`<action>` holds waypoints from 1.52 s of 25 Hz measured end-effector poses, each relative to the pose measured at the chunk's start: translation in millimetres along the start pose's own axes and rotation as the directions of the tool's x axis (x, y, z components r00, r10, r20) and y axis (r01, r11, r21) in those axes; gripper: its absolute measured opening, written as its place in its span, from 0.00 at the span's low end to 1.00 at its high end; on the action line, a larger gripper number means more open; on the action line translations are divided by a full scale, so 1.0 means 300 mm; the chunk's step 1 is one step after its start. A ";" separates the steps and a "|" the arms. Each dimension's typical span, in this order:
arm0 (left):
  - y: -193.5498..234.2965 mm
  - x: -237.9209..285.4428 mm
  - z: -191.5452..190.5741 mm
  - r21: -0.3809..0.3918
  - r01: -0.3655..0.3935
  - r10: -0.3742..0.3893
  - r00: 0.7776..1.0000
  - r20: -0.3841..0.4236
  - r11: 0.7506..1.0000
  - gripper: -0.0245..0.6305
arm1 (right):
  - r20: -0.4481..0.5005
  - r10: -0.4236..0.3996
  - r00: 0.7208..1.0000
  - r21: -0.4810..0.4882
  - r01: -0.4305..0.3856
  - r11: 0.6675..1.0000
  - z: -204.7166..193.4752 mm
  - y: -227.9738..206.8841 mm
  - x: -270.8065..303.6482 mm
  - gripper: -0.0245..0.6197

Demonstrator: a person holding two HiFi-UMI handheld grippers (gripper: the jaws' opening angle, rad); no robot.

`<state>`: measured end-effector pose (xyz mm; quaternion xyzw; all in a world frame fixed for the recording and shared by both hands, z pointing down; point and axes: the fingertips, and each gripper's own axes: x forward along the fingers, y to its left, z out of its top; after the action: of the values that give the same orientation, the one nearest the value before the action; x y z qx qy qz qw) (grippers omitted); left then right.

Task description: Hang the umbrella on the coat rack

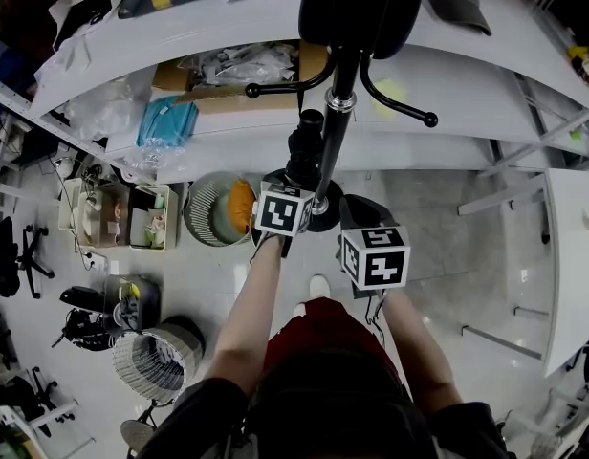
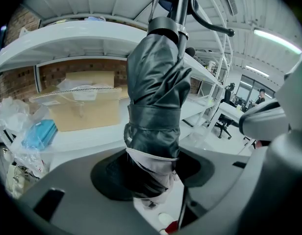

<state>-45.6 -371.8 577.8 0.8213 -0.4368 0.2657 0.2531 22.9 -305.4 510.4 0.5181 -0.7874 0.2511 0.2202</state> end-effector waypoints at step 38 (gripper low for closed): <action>0.107 -0.111 0.038 -0.061 -0.065 0.069 0.996 0.062 0.996 0.37 | -0.031 0.016 0.999 0.019 -0.016 1.000 -0.022 0.025 0.046 0.07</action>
<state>-86.4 -375.5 553.6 0.8065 -0.4796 0.2348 0.2538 11.6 -308.6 522.6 0.5099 -0.7856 0.2683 0.2254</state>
